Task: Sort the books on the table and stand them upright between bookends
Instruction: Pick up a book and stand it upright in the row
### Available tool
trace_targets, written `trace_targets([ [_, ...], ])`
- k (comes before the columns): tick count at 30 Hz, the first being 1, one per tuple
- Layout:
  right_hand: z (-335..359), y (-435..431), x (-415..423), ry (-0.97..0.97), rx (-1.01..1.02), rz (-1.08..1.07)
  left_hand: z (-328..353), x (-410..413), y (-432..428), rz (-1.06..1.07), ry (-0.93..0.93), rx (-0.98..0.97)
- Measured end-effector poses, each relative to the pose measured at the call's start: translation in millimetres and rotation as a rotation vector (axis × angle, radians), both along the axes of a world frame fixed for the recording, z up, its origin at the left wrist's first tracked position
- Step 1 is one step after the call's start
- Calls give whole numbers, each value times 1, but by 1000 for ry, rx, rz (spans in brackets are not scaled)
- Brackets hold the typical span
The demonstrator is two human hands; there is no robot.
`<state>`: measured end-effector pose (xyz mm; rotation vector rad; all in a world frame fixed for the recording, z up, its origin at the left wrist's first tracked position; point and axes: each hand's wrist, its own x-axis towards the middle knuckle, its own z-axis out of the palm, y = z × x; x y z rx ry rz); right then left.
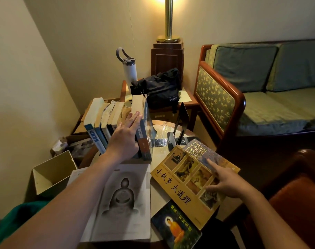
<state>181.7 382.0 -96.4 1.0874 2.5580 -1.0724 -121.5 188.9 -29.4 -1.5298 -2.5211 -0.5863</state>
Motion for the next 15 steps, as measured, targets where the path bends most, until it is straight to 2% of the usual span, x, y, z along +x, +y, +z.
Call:
trace_targets([
  [5, -6, 3, 16, 189, -137, -152, 1, -1, -1, 5, 4, -24],
  [11, -8, -5, 22, 283, -192, -160, 1, -1, -1, 10, 2, -25],
  [15, -2, -5, 16, 517, -247, -329, 1, 0, -2, 13, -6, -25],
])
